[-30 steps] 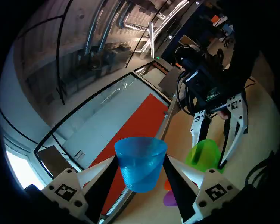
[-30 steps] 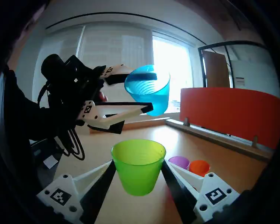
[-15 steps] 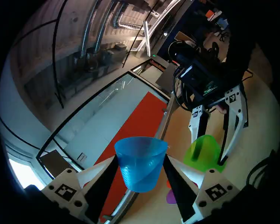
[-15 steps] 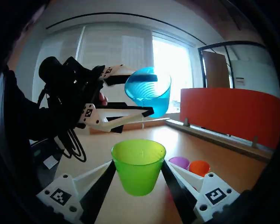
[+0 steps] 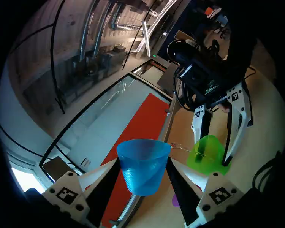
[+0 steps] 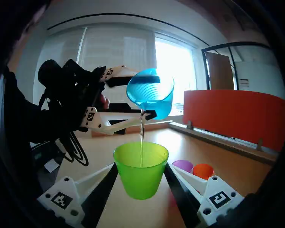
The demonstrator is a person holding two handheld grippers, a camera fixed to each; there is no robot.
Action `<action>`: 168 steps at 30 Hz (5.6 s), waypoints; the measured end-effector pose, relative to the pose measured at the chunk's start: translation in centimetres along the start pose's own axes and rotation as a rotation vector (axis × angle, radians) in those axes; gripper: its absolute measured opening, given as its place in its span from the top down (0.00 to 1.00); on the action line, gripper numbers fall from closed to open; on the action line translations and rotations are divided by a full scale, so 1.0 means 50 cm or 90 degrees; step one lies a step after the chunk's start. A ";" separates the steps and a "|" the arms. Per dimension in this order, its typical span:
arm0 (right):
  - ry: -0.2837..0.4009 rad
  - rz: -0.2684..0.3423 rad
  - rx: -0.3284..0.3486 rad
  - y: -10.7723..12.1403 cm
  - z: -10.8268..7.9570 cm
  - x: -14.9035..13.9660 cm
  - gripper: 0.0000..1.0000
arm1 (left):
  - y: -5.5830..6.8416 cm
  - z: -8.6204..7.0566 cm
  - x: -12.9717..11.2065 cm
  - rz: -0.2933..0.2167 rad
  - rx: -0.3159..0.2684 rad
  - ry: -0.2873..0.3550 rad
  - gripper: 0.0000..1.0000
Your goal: Pour water
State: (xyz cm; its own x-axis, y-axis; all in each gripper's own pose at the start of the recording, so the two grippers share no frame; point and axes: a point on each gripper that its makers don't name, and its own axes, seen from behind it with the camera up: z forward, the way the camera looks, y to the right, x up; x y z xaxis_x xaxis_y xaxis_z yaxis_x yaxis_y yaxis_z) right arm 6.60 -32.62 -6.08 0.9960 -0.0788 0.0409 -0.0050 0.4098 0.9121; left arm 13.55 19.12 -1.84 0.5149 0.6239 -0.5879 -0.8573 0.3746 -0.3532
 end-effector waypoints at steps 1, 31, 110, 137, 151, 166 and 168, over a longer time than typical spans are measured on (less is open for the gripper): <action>0.000 0.000 0.000 0.000 0.000 0.000 0.12 | 0.000 0.000 0.001 0.002 0.000 0.000 0.17; 0.002 -0.006 0.003 -0.003 -0.003 0.002 0.13 | 0.005 0.001 0.008 0.028 -0.006 0.004 0.17; 0.006 -0.010 0.003 -0.003 -0.010 0.004 0.14 | 0.019 -0.001 0.006 0.099 -0.019 0.005 0.17; 0.005 -0.012 0.003 -0.002 -0.007 0.000 0.14 | 0.027 0.002 0.009 0.129 -0.025 0.002 0.17; 0.004 -0.011 0.004 -0.003 -0.004 -0.005 0.14 | 0.030 0.000 0.015 0.157 -0.026 0.004 0.17; 0.001 -0.011 0.004 -0.005 -0.003 -0.009 0.14 | 0.030 0.000 0.020 0.184 -0.026 0.003 0.17; 0.001 -0.012 0.004 -0.005 -0.003 -0.009 0.14 | 0.030 -0.001 0.021 0.188 -0.026 0.003 0.17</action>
State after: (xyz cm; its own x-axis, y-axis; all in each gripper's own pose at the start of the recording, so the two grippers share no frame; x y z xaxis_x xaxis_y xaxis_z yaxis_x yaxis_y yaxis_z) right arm 6.18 -32.58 -6.41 0.9961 -0.0850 0.0237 0.0125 0.4023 0.9154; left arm 12.82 20.33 -3.02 0.2434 0.6983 -0.6732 -0.9693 0.1494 -0.1955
